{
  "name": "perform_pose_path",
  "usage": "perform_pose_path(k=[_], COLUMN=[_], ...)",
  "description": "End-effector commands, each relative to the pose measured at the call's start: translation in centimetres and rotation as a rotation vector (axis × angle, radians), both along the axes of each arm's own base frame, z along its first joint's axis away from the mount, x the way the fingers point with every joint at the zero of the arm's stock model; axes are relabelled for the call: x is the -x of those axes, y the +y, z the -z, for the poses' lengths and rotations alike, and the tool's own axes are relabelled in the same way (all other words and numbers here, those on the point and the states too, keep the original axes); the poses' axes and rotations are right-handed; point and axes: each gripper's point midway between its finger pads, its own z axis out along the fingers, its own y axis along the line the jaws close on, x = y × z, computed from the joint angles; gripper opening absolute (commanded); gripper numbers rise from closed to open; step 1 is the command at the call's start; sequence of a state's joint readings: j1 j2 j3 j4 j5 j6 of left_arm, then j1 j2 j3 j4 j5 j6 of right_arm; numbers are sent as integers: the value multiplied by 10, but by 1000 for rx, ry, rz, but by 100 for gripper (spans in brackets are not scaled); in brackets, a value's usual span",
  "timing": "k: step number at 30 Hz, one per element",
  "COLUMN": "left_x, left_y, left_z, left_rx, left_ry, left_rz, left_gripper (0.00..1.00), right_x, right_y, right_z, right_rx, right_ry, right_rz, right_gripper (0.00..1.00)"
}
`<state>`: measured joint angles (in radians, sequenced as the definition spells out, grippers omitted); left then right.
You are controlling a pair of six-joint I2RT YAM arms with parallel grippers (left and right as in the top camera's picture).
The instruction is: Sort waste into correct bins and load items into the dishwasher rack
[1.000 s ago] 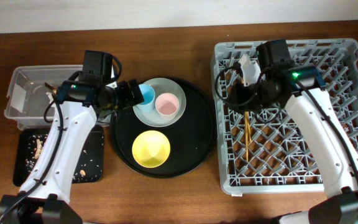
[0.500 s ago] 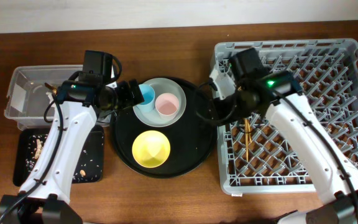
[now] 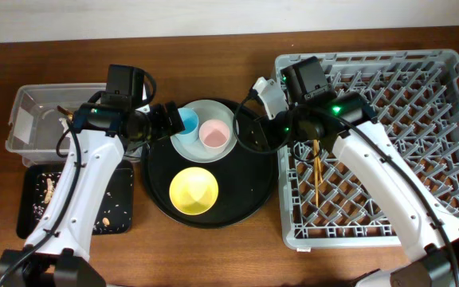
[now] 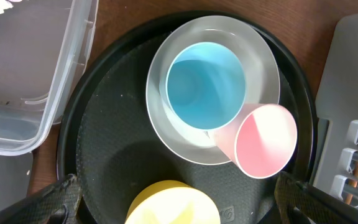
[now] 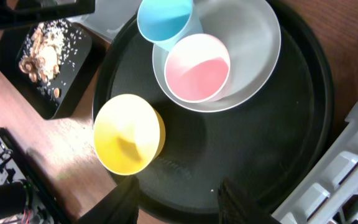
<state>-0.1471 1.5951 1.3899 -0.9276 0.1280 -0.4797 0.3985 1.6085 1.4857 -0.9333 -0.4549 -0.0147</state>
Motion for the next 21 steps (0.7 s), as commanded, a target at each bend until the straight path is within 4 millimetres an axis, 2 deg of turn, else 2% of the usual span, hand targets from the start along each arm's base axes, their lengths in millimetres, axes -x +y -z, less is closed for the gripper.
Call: perform_pose_path(k=[1,12,14,16,17,18,19,21], left_x=[-3,-3,-11,-11,-7,-2,10,41], left_y=[0,0,13,61,95,120,157,215], left_z=[-8,-8,-10,-21,-35,-45,-60,-79], left_rx=[7,9,-46,-122,-122,-124,-131,-149], left_ry=[-24,-24,-57,-78,-108,-130,-163,-191], left_rz=[4,3,-36,-161,-252,-319,-423,-600], left_gripper=[99,99,99,99,99,99,99,99], right_x=[1,4,14,31,43,53,68,102], right_y=[5,8,18,41,57,67,82,114], right_z=[7,7,9,10,12,14,21,39], right_rx=[-7,-7,0,1,3,7,18,47], right_ry=[29,29,43,41,41,48,65,99], right_rz=[-1,-12,-45,-118,-169,-205,-257,-372], right_gripper=[43,44,44,44,44,44,44,44])
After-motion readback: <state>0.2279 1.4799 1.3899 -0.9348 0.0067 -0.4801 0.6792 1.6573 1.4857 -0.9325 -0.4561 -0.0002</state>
